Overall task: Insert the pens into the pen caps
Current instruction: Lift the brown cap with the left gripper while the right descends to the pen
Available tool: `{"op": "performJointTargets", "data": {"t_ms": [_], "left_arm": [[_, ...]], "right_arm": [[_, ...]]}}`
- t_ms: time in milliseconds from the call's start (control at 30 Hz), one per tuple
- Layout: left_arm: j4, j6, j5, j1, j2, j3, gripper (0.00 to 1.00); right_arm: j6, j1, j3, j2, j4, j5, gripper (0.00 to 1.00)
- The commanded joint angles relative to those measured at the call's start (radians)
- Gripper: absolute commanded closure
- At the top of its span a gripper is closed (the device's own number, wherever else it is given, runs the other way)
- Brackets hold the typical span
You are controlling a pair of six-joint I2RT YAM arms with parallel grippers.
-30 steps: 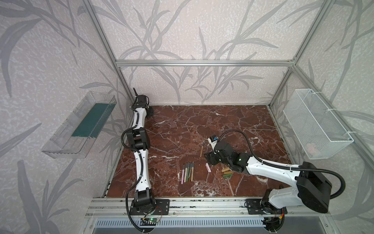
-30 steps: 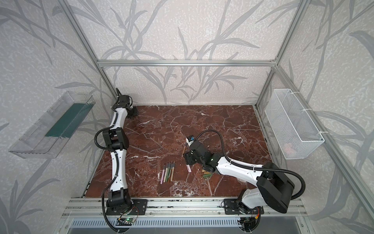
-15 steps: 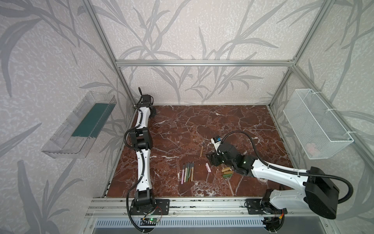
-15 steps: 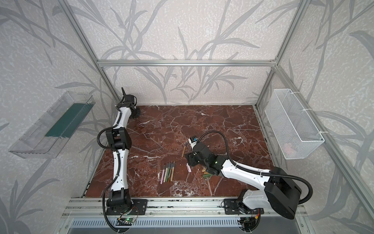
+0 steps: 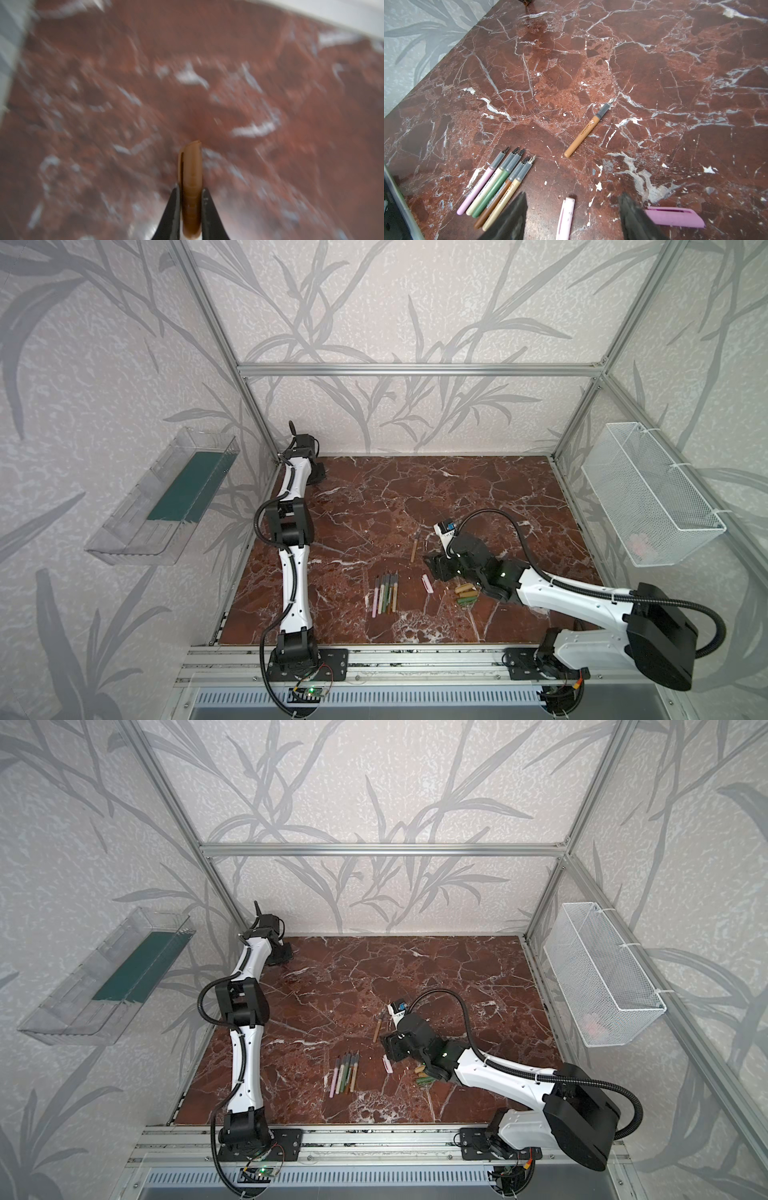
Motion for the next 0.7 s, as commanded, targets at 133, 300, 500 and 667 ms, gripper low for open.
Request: {"op": "performJointTargets", "data": {"t_ms": [133, 300, 500, 667], "left_arm": [[0.009, -0.112, 0.151, -0.076, -0.284, -0.347, 0.94], [0.238, -0.175, 0.16, -0.166, -0.498, -0.701, 0.94], [0.554, -0.258, 0.184, -0.28, -0.743, -1.09, 0.94], [0.717, -0.309, 0.23, -0.32, -0.89, -1.306, 0.94]], "right_arm": [[0.021, -0.001, 0.051, 0.049, -0.024, -0.018, 0.31], [0.063, 0.001, 0.099, 0.122, -0.07, -0.029, 0.32], [0.087, 0.009, 0.237, 0.311, -0.187, -0.005, 0.38], [0.098, 0.019, 0.346, 0.452, -0.278, 0.05, 0.42]]}}
